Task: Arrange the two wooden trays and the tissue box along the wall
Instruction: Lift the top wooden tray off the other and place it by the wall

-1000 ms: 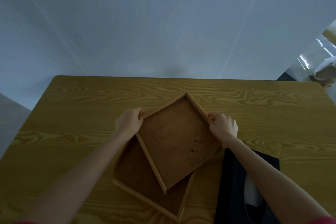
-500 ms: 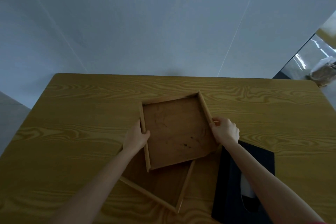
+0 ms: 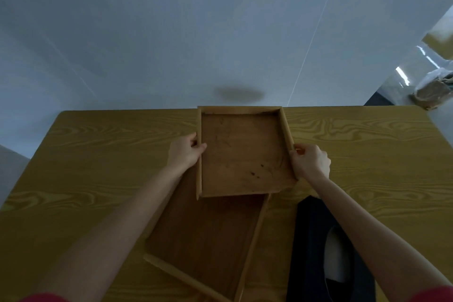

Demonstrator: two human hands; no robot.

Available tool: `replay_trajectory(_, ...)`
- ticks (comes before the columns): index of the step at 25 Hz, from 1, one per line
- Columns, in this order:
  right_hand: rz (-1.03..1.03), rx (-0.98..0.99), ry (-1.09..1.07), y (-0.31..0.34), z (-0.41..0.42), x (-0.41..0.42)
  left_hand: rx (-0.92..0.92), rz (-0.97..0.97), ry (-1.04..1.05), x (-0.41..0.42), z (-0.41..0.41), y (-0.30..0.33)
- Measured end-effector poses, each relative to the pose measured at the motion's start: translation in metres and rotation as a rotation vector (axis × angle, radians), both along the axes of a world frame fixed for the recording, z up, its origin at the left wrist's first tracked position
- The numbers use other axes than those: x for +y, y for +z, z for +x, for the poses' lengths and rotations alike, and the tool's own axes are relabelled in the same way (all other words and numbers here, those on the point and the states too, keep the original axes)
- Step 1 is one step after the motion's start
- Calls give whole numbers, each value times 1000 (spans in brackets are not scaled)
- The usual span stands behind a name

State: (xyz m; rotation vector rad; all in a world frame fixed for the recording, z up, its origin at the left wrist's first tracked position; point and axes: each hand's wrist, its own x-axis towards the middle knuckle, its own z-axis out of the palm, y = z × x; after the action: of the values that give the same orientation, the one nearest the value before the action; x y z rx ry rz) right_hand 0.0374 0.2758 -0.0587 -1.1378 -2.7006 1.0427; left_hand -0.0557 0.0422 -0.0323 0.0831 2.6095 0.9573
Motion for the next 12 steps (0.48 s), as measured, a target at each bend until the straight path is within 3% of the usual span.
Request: replay_trajectory(12,31,-96,-39,-25,-51,45,-55,15,-2,54,-61,-40)
